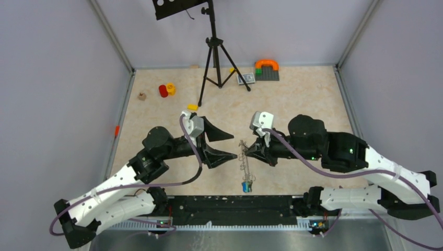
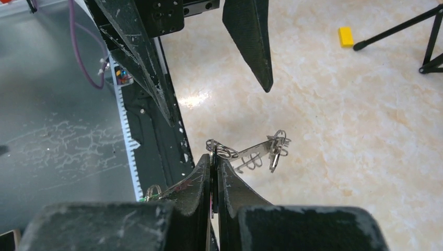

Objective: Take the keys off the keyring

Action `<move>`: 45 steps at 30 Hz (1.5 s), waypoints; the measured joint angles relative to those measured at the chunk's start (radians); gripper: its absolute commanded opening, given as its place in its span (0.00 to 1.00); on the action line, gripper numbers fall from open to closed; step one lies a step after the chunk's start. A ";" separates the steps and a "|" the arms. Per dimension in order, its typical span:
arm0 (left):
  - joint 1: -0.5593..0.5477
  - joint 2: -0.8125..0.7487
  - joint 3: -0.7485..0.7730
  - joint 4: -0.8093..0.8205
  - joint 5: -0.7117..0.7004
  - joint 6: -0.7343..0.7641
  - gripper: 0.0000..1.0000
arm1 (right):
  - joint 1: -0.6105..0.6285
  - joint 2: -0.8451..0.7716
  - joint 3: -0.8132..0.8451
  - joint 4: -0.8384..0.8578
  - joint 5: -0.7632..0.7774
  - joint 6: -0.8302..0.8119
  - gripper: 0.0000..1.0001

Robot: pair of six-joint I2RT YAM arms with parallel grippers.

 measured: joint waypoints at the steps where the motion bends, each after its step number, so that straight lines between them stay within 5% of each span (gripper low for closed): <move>1: 0.000 0.006 0.001 0.005 0.003 -0.005 0.71 | 0.000 0.006 0.000 -0.006 0.000 0.005 0.00; 22: 0.000 0.042 0.008 0.009 0.040 0.018 0.71 | 0.000 0.213 0.278 -0.251 0.082 0.212 0.00; 45: -0.007 0.078 0.008 0.012 0.051 0.042 0.70 | 0.000 0.249 0.293 -0.315 0.053 0.286 0.00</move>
